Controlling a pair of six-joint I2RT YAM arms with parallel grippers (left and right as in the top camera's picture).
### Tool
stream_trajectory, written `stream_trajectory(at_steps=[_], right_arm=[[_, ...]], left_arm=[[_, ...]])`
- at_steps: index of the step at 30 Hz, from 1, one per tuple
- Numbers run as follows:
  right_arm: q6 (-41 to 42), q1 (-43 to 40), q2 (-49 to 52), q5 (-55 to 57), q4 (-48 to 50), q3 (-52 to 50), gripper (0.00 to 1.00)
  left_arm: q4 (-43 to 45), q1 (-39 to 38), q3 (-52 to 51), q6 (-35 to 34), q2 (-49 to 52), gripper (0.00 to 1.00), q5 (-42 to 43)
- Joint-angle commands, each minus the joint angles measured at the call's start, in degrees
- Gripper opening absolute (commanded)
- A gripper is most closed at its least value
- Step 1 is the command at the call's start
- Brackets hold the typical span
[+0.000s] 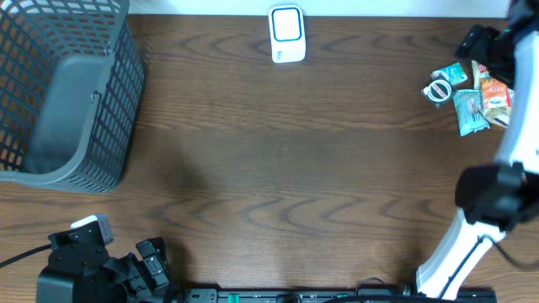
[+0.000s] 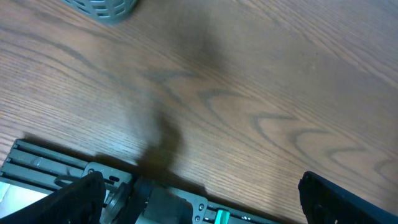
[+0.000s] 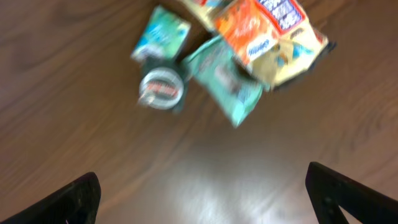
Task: Scan the item barcode
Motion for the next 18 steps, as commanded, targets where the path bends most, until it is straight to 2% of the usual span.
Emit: stream_trajectory(at_steps=[1, 5, 10, 18], right_arm=[[1.2, 1.4, -10.0, -6.4, -4.6, 0.5, 0.99], [1.2, 4.1, -15.5, -6.5, -10.4, 0.5, 0.98], [-0.4, 10.4, -22.8, -6.6, -10.4, -3.1, 0.96], [-0.1, 21.7, -35.4, -1.7, -9.4, -17.5, 0.96]], left_arm=[[0.0, 0.2, 0.2, -0.5, 0.0, 0.98, -0.5], [0.0, 0.2, 0.2, -0.5, 0.0, 0.98, -0.5], [0.0, 0.2, 0.2, -0.5, 0.0, 0.98, -0.5], [0.0, 0.2, 0.2, -0.5, 0.0, 0.98, -0.5]])
